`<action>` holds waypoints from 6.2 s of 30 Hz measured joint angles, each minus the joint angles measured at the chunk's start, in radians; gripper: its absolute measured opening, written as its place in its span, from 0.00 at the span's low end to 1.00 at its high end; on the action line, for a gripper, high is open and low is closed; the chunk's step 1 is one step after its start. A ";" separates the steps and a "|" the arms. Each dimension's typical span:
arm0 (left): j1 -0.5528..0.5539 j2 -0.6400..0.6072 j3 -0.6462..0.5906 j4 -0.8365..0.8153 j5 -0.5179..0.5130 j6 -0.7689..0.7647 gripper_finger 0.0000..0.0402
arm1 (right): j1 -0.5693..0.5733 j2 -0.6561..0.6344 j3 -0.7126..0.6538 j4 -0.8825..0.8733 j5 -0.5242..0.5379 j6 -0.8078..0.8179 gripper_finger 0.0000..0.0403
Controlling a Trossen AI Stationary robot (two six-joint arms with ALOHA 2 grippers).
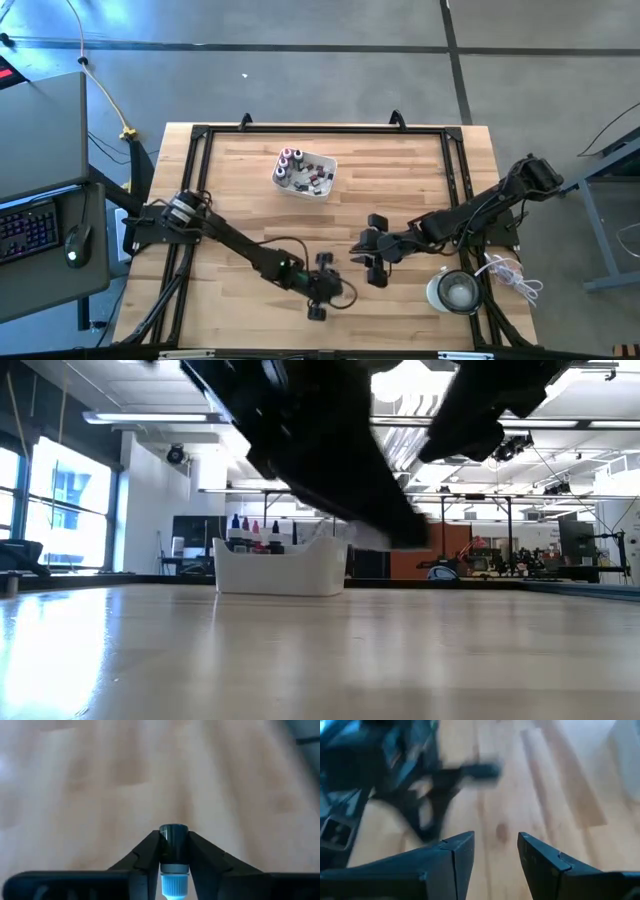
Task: Pick & Place food coloring
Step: Put the small green food coloring bottle into the white bin, then return to Home Position
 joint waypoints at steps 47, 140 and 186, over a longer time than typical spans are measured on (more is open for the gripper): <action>0.733 -0.019 0.209 -0.693 0.035 -0.020 0.25 | 0.159 -0.250 0.000 -0.576 0.265 0.261 0.36; 0.694 -1.230 -1.248 0.664 0.442 0.204 0.25 | 0.118 -1.427 -0.856 0.269 0.408 -0.619 0.36; 0.694 -1.963 -1.242 -0.169 0.423 0.030 0.25 | 0.119 -1.426 -0.857 0.272 0.409 -0.630 0.36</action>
